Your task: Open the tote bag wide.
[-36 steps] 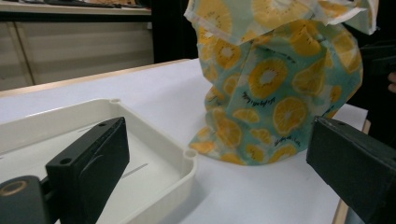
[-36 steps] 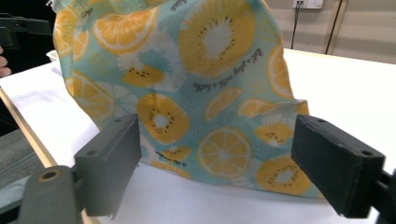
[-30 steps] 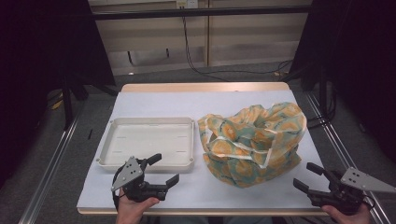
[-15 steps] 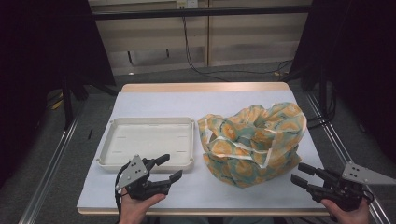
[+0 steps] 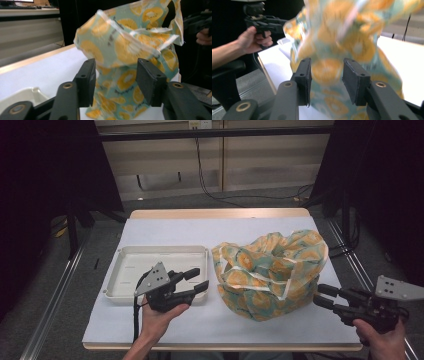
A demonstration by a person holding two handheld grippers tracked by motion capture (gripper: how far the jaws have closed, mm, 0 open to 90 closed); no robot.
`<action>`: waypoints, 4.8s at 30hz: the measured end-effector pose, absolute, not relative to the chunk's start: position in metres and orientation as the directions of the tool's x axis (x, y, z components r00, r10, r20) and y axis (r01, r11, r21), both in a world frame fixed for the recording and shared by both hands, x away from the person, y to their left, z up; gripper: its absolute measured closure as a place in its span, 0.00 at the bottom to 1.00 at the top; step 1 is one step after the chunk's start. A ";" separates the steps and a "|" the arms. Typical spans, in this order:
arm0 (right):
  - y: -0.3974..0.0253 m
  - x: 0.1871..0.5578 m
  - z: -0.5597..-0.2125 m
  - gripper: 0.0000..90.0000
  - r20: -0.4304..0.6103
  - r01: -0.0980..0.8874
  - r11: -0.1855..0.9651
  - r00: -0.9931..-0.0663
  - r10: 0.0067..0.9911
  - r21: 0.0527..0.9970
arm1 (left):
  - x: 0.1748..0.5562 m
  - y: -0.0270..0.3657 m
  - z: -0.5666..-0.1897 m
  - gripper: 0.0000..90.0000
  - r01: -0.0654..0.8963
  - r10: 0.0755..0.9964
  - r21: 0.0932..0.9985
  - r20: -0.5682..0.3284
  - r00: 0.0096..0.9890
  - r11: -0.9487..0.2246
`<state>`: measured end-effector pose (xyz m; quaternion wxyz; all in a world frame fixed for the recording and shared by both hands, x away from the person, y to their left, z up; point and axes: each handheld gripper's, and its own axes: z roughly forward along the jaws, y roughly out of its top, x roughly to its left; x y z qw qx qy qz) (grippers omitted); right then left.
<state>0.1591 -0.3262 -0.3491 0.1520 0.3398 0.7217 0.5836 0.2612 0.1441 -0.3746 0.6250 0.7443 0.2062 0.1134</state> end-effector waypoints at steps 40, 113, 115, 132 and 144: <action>-0.298 0.209 -0.275 0.39 0.121 0.268 0.154 -0.782 0.612 0.951 | 0.266 0.083 -0.329 1.00 0.078 0.182 0.975 -0.040 0.983 -0.209; -0.312 0.167 -0.387 0.55 0.143 0.380 0.245 -0.752 0.644 0.892 | 0.245 0.094 -0.430 0.75 0.214 0.187 0.905 -0.153 0.970 -0.367; -0.313 0.167 -0.385 0.55 0.143 0.374 0.238 -0.753 0.643 0.896 | 0.244 0.097 -0.426 0.74 0.217 0.190 0.912 -0.158 0.969 -0.348; -0.344 0.187 -0.334 0.37 0.111 0.311 0.135 -0.659 0.744 0.941 | 0.271 0.095 -0.379 0.63 0.156 0.252 0.956 -0.092 0.963 -0.248; -0.333 0.212 -0.350 0.93 0.138 0.325 0.144 -0.705 0.695 0.935 | 0.299 0.079 -0.368 1.00 0.155 0.258 0.960 -0.093 0.962 -0.233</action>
